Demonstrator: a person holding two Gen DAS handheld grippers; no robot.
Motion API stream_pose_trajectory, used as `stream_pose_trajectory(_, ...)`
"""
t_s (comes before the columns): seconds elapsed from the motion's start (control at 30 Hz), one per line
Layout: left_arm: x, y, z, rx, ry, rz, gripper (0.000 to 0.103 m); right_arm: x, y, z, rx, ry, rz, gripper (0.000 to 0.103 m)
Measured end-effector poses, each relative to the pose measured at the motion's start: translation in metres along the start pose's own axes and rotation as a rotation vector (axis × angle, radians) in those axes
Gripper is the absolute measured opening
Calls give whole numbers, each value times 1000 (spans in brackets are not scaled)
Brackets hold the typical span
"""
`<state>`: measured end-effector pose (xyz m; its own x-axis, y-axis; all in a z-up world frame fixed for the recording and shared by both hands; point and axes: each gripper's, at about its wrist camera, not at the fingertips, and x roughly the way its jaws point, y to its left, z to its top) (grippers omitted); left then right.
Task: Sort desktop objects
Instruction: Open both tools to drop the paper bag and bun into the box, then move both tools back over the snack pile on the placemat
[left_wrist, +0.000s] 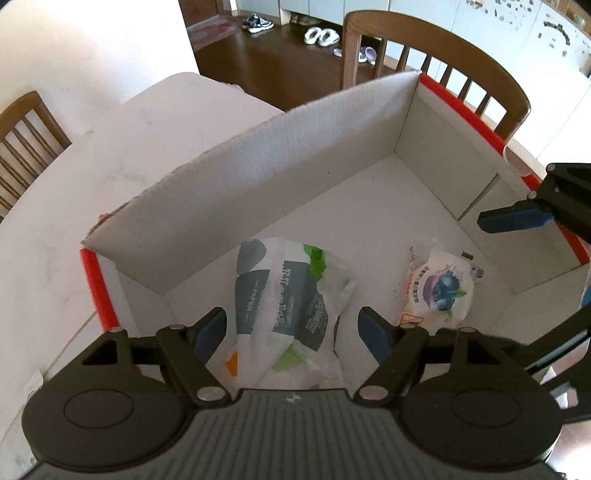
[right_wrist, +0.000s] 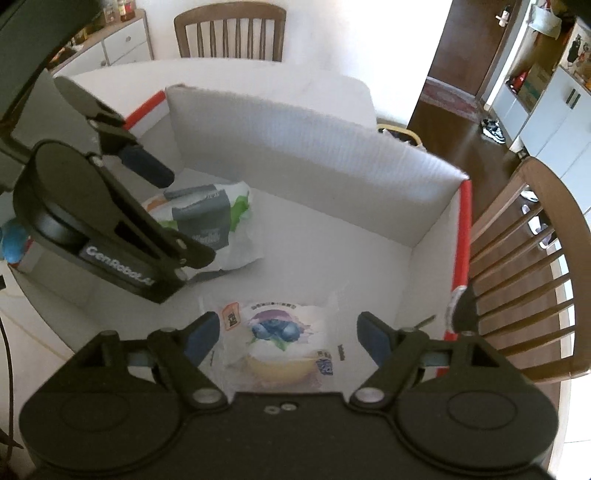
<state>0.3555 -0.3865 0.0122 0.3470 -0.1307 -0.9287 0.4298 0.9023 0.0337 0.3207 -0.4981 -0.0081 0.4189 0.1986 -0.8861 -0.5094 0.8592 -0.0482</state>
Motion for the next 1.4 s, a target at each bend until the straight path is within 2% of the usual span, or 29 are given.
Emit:
stream_pose_trajectory(0.1, -9, 6, -12, -9, -19, -4, 78, -6, -1, -2, 13, -17, 4, 82)
stream_pose_trajectory(0.3, -6, 8, -12, -30, -51, -14, 78, -20, 5, -6, 4, -52, 20, 82)
stream_pose_trajectory(0.77, -45, 7, -37, -76, -148, -46, 78, -63, 22, -13, -9, -139, 34, 82)
stream_pose_trajectory(1.4, -102, 20, -95, -71, -261, -103, 78, -106, 79, -21, 16, -223, -3, 82)
